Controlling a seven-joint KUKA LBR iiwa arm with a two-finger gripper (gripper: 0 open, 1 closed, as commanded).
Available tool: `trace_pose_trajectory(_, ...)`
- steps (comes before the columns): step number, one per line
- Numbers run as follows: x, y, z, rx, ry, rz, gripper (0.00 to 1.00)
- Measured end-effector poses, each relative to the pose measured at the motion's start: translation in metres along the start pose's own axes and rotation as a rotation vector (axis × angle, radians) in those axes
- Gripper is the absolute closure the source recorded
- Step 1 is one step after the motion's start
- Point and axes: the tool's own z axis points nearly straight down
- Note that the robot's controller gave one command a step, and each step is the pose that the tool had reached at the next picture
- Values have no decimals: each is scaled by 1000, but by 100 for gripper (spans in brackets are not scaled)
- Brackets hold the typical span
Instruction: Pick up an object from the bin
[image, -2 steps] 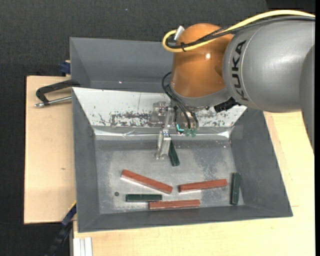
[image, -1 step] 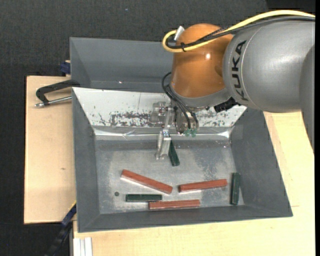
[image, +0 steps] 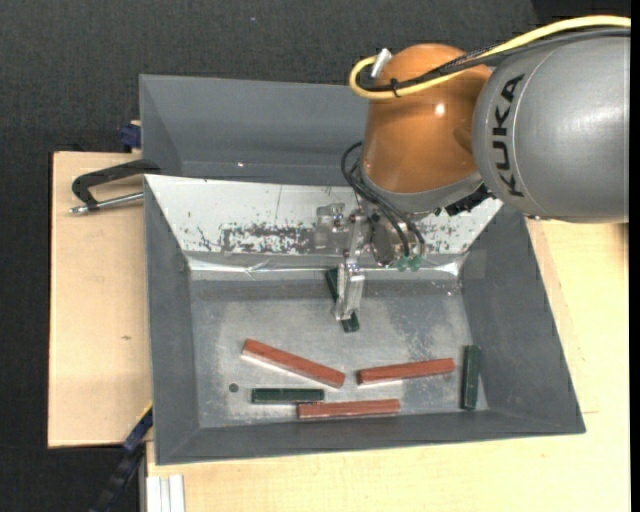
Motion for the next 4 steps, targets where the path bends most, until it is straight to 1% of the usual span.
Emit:
trace_pose_trajectory(1, 11, 10, 34, 1, -10, -20, 0)
trace_pose_trajectory(2, 12, 32, 96, 0, -3, -44, 0)
trace_pose_trajectory(3, 12, 38, 111, 0, -3, -51, 0)
trace_pose_trajectory(4, 19, 30, 136, -2, 9, 11, 0)
